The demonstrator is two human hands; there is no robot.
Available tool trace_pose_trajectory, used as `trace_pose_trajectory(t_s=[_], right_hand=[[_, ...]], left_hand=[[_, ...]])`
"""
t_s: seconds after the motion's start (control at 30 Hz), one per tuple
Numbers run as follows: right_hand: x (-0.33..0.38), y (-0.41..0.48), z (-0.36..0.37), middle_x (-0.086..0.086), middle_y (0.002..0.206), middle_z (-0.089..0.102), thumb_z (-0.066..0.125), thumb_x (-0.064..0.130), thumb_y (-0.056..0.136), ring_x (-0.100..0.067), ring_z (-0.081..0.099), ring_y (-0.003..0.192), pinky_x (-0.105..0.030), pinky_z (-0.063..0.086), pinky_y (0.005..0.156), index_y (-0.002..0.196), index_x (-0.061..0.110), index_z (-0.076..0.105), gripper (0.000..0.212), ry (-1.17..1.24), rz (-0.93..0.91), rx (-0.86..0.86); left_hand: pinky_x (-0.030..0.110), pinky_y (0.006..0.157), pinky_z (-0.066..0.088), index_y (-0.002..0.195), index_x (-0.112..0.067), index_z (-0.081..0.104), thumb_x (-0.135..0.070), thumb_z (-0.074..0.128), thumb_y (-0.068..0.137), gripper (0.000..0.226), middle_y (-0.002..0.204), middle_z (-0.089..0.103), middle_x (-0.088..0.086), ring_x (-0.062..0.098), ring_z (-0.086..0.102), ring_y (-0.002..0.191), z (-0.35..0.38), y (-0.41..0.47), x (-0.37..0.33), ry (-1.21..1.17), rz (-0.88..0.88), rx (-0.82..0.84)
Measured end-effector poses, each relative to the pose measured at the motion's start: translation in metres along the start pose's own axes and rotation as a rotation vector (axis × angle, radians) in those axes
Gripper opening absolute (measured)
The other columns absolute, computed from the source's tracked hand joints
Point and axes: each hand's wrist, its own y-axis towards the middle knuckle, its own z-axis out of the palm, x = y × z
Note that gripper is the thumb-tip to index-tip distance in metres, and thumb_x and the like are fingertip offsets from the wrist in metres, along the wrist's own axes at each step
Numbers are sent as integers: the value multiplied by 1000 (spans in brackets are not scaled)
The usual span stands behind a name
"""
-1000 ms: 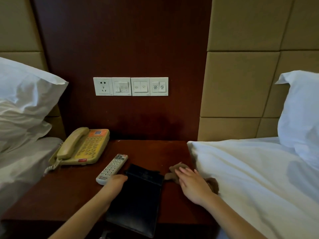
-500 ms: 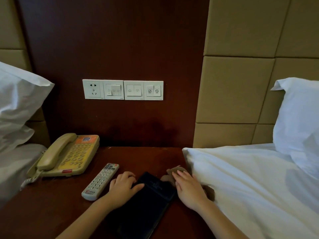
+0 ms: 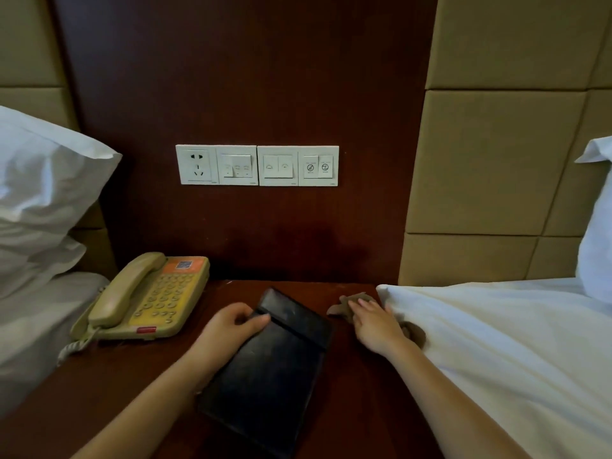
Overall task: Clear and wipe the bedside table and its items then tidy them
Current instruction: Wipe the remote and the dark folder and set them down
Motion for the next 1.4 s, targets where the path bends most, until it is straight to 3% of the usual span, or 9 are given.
trace_pose_trajectory(t_s=[0.17, 0.27, 0.4, 0.6, 0.8, 0.97, 1.13, 1.4], right_hand=[[-9, 52, -2, 0, 156, 26, 29, 24, 102, -18, 16, 145, -43, 11, 115, 150, 20, 27, 48, 50, 52, -21], [-5, 71, -5, 1, 157, 23, 30, 25, 103, -19, 16, 145, -48, 9, 116, 149, 26, 29, 46, 62, 70, 29], [39, 65, 0, 2, 160, 11, 22, 28, 104, -20, 5, 147, -47, 2, 117, 151, 30, 23, 46, 18, -101, 158], [76, -3, 14, 6, 160, 7, 23, 28, 105, -18, -1, 147, -44, -3, 117, 150, 35, 21, 46, 32, -376, 243], [77, -22, 16, 8, 160, 10, 24, 30, 104, -12, 1, 147, -39, -1, 117, 149, 37, 24, 45, 61, -456, 245], [43, 33, 5, 5, 160, 9, 21, 34, 104, -16, 3, 147, -42, 2, 117, 151, 33, 19, 46, 25, -254, 196], [5, 72, -1, 0, 161, 9, 19, 32, 104, -22, 6, 147, -47, 6, 117, 152, 27, 17, 49, -36, 38, 132], [65, 107, 13, 2, 160, 12, 19, 28, 104, -23, 8, 147, -46, 1, 118, 152, 28, 19, 47, -4, -21, 127]], left_hand=[[38, 71, 51, 93, -8, 57, -13, 63, 86, 10, 87, 69, 17, 28, 66, 77, -55, 10, 19, -228, -8, -215], [37, 62, 55, 104, -19, 56, -8, 62, 85, 22, 88, 69, 18, 29, 69, 73, -70, 7, 48, -265, -41, -226], [35, 60, 57, 120, -31, 49, -9, 63, 85, 44, 97, 68, 13, 26, 71, 74, -74, 11, 80, -159, -102, -189], [29, 74, 43, 130, -21, 47, -21, 55, 93, 38, 129, 53, 12, 24, 56, 105, -67, 18, 95, 222, -115, -191], [30, 76, 42, 136, -19, 39, -23, 46, 97, 41, 127, 56, 13, 29, 57, 109, -60, 18, 86, 418, -130, -212], [36, 93, 42, 139, -18, 36, -23, 44, 98, 43, 134, 53, 12, 29, 53, 119, -57, 20, 85, 506, -99, -236], [33, 92, 44, 141, -23, 32, -26, 43, 98, 45, 135, 52, 9, 24, 53, 118, -57, 20, 91, 551, -21, -254], [23, 71, 42, 145, -22, 25, -28, 45, 96, 53, 128, 58, 7, 19, 60, 107, -56, 21, 96, 581, 52, -311]])
